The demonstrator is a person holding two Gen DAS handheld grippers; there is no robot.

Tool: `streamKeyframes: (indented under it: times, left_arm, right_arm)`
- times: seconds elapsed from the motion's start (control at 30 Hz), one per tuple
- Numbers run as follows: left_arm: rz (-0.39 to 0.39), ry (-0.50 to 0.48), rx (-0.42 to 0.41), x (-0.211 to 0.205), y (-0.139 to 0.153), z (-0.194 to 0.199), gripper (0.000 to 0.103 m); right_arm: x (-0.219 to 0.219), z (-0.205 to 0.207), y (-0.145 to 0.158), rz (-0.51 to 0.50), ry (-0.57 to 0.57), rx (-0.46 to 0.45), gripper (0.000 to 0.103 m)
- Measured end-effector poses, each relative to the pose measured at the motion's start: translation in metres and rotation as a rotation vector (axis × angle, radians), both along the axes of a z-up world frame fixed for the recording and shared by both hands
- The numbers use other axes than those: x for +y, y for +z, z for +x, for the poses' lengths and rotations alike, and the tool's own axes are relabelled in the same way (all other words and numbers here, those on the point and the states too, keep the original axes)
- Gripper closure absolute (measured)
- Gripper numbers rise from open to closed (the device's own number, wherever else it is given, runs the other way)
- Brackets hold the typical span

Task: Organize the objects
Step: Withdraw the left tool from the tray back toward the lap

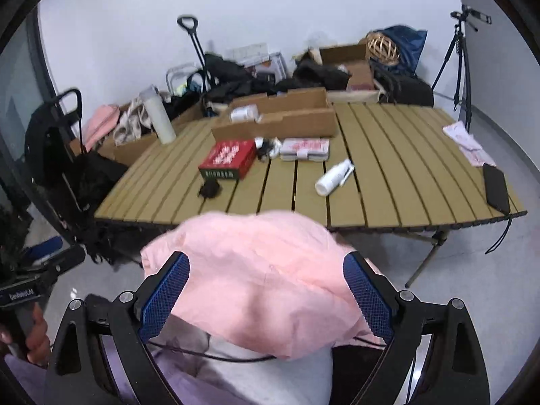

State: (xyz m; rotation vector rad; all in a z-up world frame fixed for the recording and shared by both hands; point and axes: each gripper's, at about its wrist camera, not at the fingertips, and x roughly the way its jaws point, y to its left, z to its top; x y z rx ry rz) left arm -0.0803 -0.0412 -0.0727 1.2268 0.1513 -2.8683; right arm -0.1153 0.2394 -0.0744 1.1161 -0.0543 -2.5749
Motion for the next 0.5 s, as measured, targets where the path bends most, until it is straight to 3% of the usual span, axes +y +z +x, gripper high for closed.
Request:
streamKeyframes:
  times: [0.13, 0.5]
  left_arm:
    - [-0.001, 0.001, -0.002, 0.001, -0.009, -0.004, 0.0]
    - [-0.007, -0.023, -0.048, 0.009, -0.025, -0.032, 0.0]
  right_arm:
    - [-0.003, 0.002, -0.01, -0.03, 0.034, -0.014, 0.021]
    - [-0.004, -0.008, -0.018, -0.031, 0.013, 0.018, 0.021]
